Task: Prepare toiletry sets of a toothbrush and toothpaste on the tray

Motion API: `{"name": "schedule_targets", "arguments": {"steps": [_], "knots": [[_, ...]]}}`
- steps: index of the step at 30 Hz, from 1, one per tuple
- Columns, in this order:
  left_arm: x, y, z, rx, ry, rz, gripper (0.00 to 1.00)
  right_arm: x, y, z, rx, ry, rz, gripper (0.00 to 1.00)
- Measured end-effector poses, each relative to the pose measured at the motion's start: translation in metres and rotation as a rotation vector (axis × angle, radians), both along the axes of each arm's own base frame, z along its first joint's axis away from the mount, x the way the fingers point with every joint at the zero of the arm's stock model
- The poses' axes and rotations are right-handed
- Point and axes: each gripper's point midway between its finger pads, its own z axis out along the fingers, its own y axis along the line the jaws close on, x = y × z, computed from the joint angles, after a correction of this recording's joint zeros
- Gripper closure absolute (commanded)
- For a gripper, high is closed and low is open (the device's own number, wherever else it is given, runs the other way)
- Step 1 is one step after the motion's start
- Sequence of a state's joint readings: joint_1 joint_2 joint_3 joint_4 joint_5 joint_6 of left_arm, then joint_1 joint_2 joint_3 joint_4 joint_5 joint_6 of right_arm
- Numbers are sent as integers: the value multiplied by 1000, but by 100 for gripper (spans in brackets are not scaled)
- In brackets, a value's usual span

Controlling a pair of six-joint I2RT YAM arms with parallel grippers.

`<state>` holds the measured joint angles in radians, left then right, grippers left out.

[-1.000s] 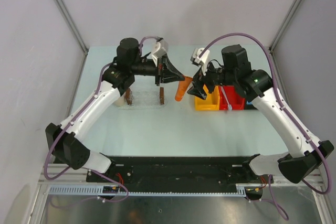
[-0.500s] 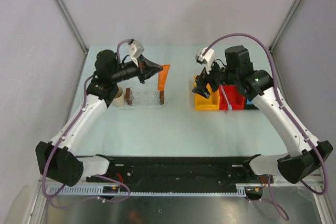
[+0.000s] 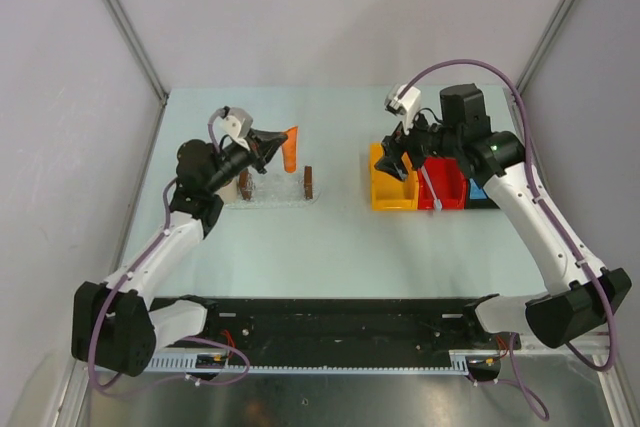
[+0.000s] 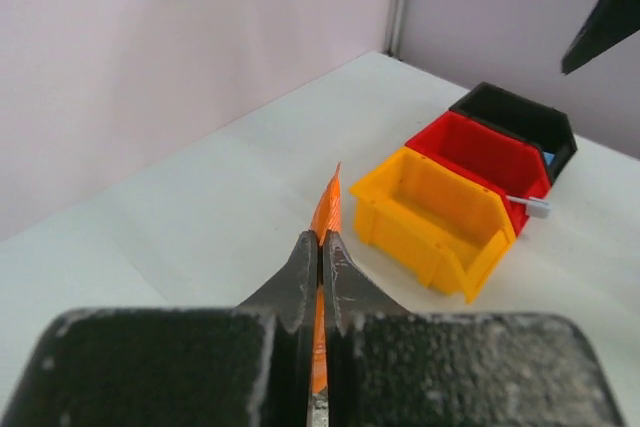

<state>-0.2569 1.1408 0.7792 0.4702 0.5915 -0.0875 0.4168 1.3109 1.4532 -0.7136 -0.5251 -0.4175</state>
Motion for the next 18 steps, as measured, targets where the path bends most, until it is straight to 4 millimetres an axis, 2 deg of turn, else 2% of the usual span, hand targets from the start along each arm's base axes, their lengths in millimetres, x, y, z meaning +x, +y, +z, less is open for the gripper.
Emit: {"name": "schedule_targets", "arguments": {"steps": [4,7,18], "knots": [[7,14,-16,-40,3,80,100,3,-3,0,9,5,-8,23],[10,23,-20,-77,2,126,100,5,-6,-3,13,13,-13,23],[14,43,-15,-181,-46,223,100,8,-10,-8,35,39,-24,23]]}}
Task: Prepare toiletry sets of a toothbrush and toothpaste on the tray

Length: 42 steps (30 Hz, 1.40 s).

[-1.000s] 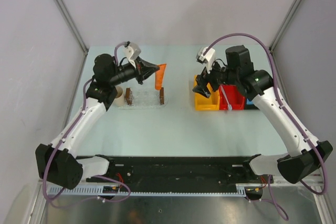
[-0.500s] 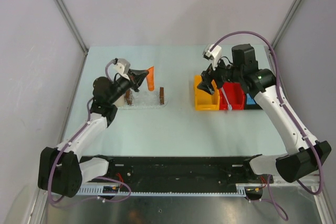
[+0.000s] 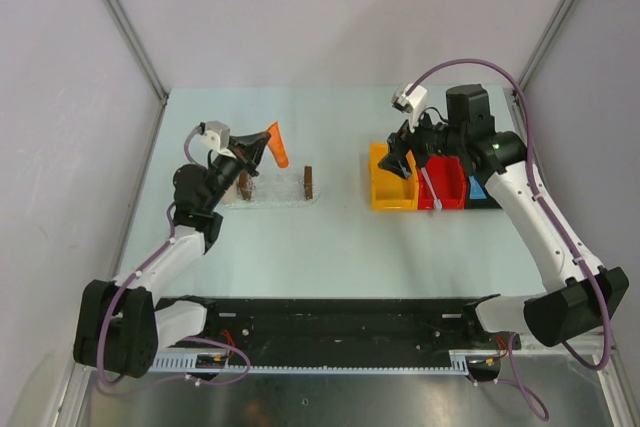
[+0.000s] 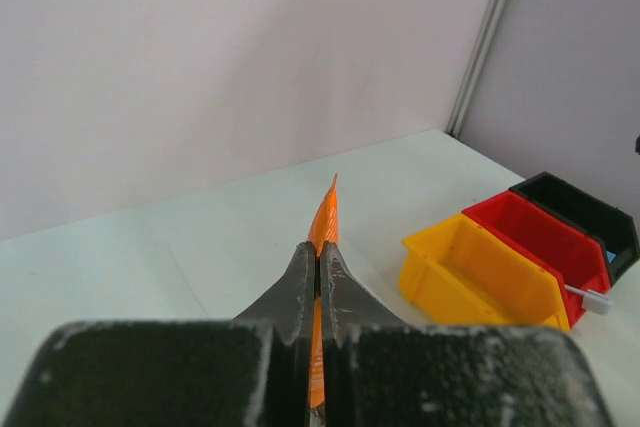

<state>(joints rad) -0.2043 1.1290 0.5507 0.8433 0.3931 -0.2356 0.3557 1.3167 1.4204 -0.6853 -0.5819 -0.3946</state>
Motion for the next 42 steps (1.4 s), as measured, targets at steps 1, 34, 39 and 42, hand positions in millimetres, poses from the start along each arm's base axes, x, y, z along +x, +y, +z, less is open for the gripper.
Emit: {"name": "schedule_targets", "arguments": {"steps": [1,34,39,42], "knots": [[0,2,-1,-2,0,7,100,0,0,1,2,-2,2,23],[9,22,-52,19,53,78,100,4,1,-9,9,25,9,23],[10,23,-58,29,58,84,100,5,1,-10,9,25,8,23],[12,23,-59,30,55,87,100,5,0,-10,10,25,6,23]]}}
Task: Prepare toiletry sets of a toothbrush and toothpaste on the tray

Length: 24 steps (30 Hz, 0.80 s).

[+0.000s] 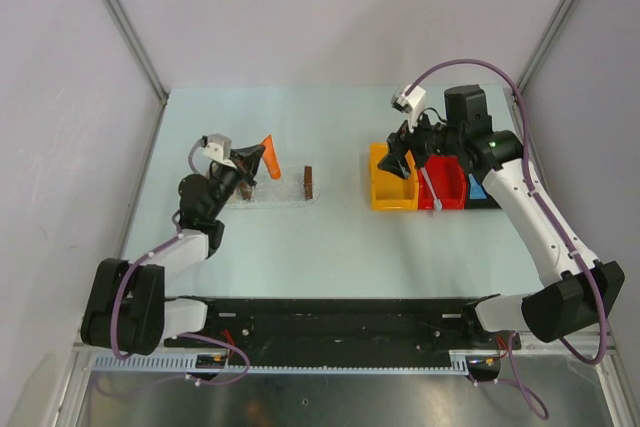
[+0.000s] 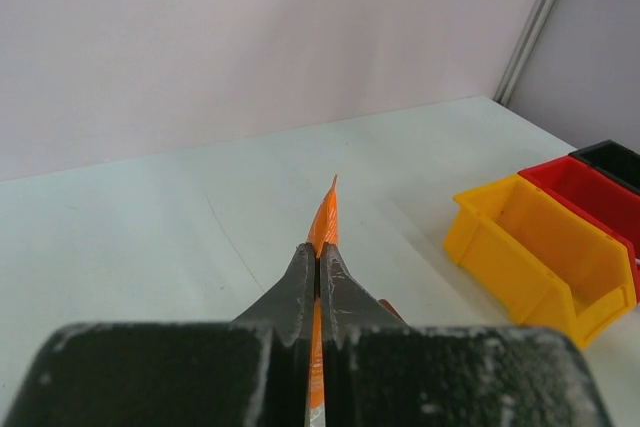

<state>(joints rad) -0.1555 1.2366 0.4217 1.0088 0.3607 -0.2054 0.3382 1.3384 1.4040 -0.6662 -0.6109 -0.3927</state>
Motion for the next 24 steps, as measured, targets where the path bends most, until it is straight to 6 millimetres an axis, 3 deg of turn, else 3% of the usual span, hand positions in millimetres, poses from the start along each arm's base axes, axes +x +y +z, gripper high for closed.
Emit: {"name": "schedule_targets", "arguments": {"steps": [24], "knots": [[8,-1,-14,7,21,2,100,0,-1,-4,-2,7,-2,23]]}}
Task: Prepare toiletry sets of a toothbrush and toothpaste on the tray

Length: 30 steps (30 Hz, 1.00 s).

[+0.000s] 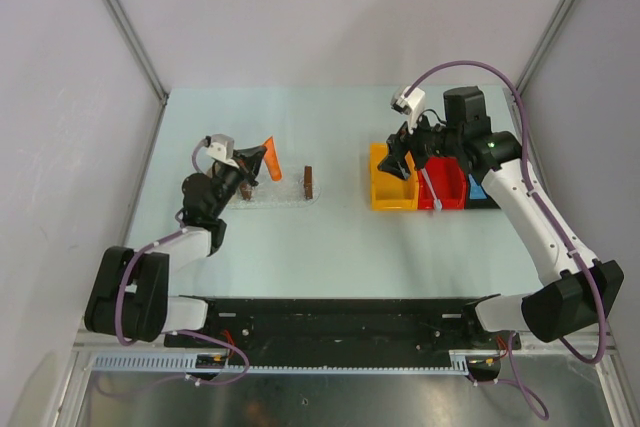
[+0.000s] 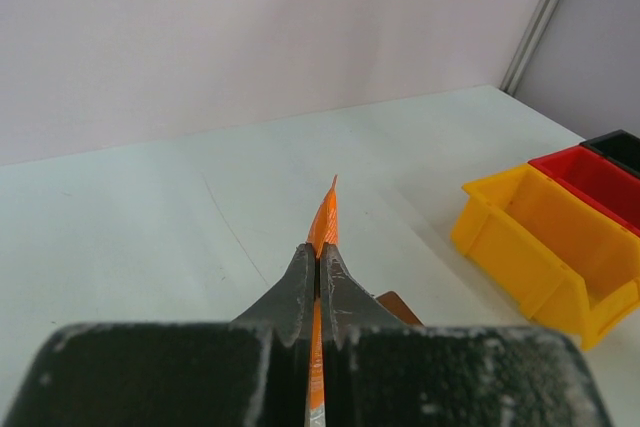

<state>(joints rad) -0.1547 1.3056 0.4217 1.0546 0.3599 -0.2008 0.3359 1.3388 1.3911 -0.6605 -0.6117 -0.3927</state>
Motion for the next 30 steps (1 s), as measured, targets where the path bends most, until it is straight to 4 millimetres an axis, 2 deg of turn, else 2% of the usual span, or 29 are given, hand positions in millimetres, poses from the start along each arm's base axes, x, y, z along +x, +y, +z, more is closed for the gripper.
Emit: {"name": "schedule_targets", "arguments": {"steps": [30], "knots": [[4,-1,-10,3,17,-2,100,0,-1,-1,3,4,0,23]]}}
